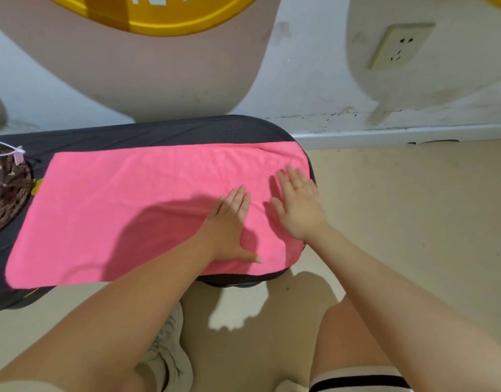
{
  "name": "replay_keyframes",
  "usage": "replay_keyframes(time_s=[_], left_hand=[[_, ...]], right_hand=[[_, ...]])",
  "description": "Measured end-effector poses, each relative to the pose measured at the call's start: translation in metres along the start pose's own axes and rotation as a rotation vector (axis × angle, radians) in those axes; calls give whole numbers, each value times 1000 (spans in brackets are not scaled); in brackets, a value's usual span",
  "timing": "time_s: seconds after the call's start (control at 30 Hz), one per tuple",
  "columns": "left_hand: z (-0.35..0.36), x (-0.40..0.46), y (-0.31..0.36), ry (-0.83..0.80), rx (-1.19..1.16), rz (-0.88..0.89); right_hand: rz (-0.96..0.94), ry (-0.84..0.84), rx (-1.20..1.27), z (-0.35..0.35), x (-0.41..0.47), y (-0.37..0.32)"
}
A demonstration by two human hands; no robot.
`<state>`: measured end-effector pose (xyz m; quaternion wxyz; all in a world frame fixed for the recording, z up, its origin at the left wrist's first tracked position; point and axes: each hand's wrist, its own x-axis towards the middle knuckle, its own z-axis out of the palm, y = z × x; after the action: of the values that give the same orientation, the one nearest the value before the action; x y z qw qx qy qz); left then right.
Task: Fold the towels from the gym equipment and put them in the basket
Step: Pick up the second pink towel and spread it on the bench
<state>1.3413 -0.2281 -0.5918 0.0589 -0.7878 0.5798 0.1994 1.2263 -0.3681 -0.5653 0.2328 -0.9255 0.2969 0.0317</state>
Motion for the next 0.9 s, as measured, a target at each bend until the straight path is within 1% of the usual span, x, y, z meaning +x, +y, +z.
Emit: replay_keyframes(time_s=[0.03,0.1,0.17,0.23,0.3,0.43,0.53,0.57,0.63,0.7,0.77,0.83,0.9], left_hand=[[4,-1,-2,5,-14,-9],[9,-6,-5,6,-9,-6],[11,-9,-8,-4,0,-1],[10,-11,-8,-10,6,8],[10,-12,-9,7,5,2],[10,-12,-5,-24,36,-37],[7,-12,-4,-41,48,-45],[7,-12,-4,-48,45,-46],[7,-12,-3,-60,40,-41],[4,-12,-3,-79,12,-11],[-3,-13,-6,-89,-82,8],[-9,-19,-16,-2,-151,12],[-10,-34,-35,148,-161,-4]], right_hand=[[-79,-57,-11,6,6,-9],[-178,-156,-50,19,18,-23],[-207,-219,-149,29,31,-23],[-200,-227,-243,31,44,-11],[-162,-198,-290,24,56,6],[-30,-161,-326,4,73,40],[185,-152,-211,-5,76,52],[215,-137,-188,-7,75,52],[156,-66,-204,-9,69,46],[12,-1,-177,-9,62,32],[-132,7,-114,-3,54,12],[-232,3,-66,7,49,-13],[-295,-12,-26,18,47,-41]])
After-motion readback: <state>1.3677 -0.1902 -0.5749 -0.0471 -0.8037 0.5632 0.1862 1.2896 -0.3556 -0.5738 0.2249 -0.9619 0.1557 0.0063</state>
